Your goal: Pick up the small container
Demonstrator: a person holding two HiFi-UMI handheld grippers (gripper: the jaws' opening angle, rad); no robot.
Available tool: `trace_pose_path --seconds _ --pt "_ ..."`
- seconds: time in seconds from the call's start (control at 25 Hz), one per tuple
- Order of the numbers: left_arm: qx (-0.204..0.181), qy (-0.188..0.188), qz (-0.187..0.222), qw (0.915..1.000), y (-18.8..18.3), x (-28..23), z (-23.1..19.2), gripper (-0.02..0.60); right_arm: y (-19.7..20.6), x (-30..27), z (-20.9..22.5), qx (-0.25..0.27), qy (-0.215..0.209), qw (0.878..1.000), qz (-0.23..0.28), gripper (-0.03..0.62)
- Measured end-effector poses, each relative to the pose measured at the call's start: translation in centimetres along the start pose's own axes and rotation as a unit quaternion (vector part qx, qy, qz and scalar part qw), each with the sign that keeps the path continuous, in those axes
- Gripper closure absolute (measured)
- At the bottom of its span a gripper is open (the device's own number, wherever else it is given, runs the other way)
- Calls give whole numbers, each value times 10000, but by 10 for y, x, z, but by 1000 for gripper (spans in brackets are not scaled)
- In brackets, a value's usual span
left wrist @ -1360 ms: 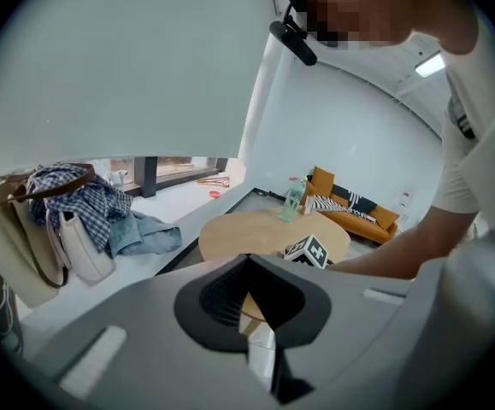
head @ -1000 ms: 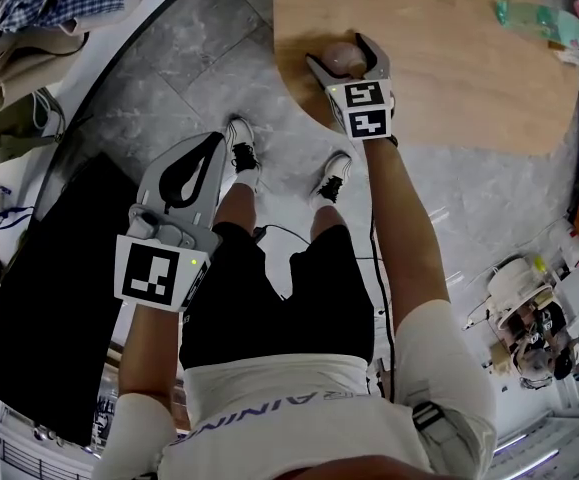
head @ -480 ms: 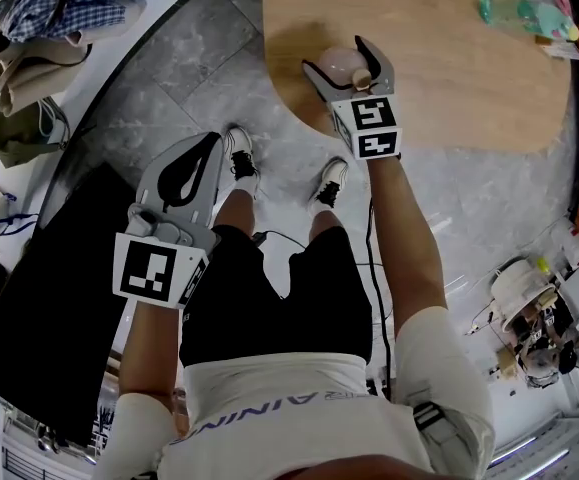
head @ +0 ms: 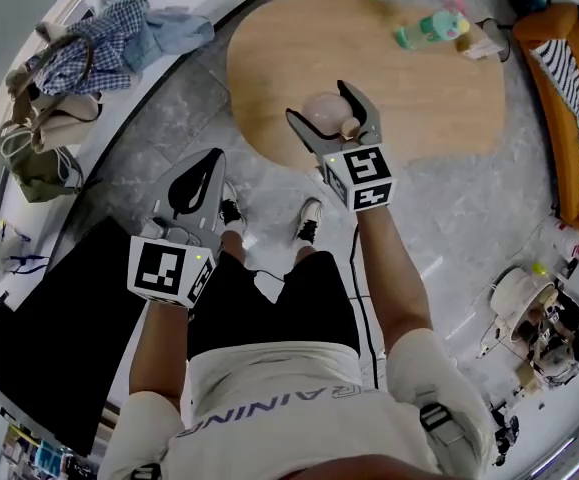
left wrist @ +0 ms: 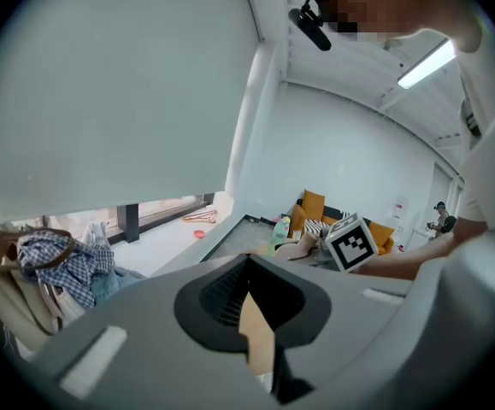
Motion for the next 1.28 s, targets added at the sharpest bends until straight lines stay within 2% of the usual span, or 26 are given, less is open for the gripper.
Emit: trace_pose_path --seconds 0.32,0.6,0.8,1.0,1.28 --pt "-173 166 461 9986 -93 14 54 578 -105 122 9 -141 208 9976 647 166" --pt "-417 411 972 9935 -166 39 113 578 -183 226 13 -88 314 9923 1195 164" --pt "-671 564 1359 9868 -210 63 142 578 -220 286 5 16 458 9850 1663 164" --pt "-924 685 1782 9772 -256 84 165 578 -260 331 -3 336 522 9761 2080 163" --pt "-1108 813 2058 9689 -280 105 192 578 -288 375 -17 445 451 9655 2528 163"
Point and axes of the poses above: the fingertips, and each gripper's own axes: x backward along the fingers, z to its right, y out of its underside, the point moved 9 cm from there along x, backward along the fingers, and after that the axes turned 2 degrees about x, right-handed, at the moved point
